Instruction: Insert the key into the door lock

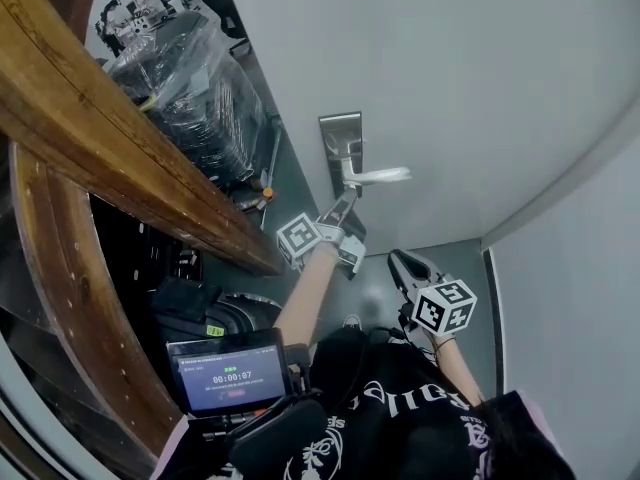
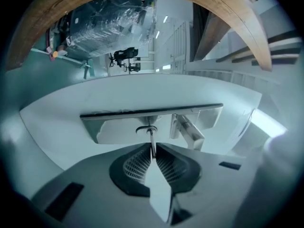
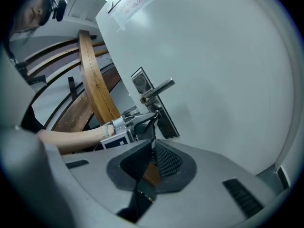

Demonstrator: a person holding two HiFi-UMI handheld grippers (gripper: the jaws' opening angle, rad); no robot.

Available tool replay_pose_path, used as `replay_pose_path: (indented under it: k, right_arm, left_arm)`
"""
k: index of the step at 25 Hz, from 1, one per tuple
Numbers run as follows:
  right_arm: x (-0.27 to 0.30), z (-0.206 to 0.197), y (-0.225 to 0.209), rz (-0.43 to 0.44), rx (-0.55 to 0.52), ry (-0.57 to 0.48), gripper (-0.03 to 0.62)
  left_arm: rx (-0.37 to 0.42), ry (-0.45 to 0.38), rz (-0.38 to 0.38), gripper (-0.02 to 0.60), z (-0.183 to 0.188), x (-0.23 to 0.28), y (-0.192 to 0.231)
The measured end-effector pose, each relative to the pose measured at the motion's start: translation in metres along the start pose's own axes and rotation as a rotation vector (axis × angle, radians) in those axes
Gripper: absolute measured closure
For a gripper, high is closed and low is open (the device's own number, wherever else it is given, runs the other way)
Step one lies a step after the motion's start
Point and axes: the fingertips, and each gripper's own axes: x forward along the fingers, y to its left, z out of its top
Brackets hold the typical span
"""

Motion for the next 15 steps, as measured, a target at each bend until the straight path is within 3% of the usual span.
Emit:
replay_pose_path:
  k: [5, 11, 15]
  right_arm:
    - [0.0, -0.002, 0.002, 0.02, 0.001, 0.016, 0.559]
    - [-0.013, -0.005, 0.004, 0.044, -0.002, 0.021, 0.559]
    - [-0.028, -0.016, 0.01, 0.095, -0.019, 0.065, 0.559]
  left_arm:
    - [0.348, 0.141, 0.061, 0.534, -0.012, -0.008, 0.002]
    - [0.579, 0.25, 0.196, 0.529, -0.042, -0.051, 0.021]
    - [0.709, 0.237, 0.265, 0.536, -0.063, -0.078, 0.022]
